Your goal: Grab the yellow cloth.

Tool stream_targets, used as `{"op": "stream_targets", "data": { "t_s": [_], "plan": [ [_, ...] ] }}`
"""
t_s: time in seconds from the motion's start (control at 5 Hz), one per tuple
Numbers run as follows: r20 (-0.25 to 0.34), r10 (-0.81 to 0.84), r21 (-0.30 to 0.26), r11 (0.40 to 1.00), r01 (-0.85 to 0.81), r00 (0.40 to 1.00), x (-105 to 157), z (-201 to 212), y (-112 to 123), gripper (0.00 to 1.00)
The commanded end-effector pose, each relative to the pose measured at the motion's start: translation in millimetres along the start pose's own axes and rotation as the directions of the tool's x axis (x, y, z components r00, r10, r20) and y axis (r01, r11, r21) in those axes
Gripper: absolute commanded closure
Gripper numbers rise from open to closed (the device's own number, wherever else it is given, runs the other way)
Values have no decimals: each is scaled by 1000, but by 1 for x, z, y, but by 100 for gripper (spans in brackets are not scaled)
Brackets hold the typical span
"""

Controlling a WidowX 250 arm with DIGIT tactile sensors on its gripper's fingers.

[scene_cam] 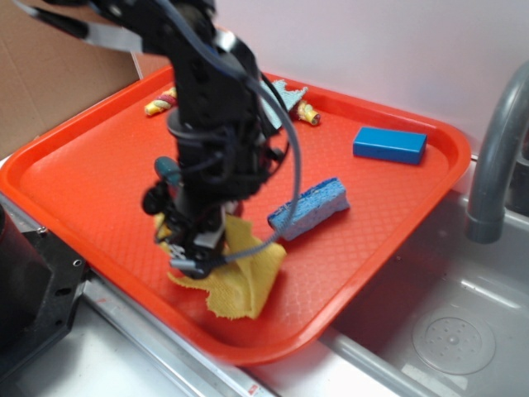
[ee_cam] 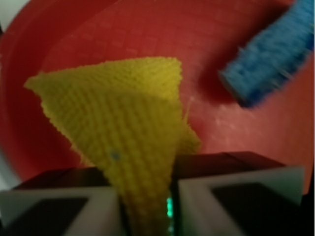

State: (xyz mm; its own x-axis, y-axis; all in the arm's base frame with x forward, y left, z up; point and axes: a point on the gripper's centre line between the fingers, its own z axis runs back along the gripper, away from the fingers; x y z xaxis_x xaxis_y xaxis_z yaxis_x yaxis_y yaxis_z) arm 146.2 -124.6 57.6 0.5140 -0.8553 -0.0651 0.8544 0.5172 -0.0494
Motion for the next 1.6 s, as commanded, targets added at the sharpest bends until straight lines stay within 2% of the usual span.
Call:
{"op": "stream_targets", "data": {
  "t_s": [0.0,0.4,0.8,1.0,1.2,1.4],
  "plan": [
    [74,465,15,884,-468,882,-53,92,-29,100],
    [115,701,45,704,-709,704,-108,107,-15,100],
    [146,802,85,574,-815,580,-139,106,28,100],
    [153,820,86,546,-834,552,-145,111,42,100],
    [183,821,87,535,-840,541,-139,128,53,100],
    [191,841,10,513,-858,506,-129,139,56,100]
  ]
}}
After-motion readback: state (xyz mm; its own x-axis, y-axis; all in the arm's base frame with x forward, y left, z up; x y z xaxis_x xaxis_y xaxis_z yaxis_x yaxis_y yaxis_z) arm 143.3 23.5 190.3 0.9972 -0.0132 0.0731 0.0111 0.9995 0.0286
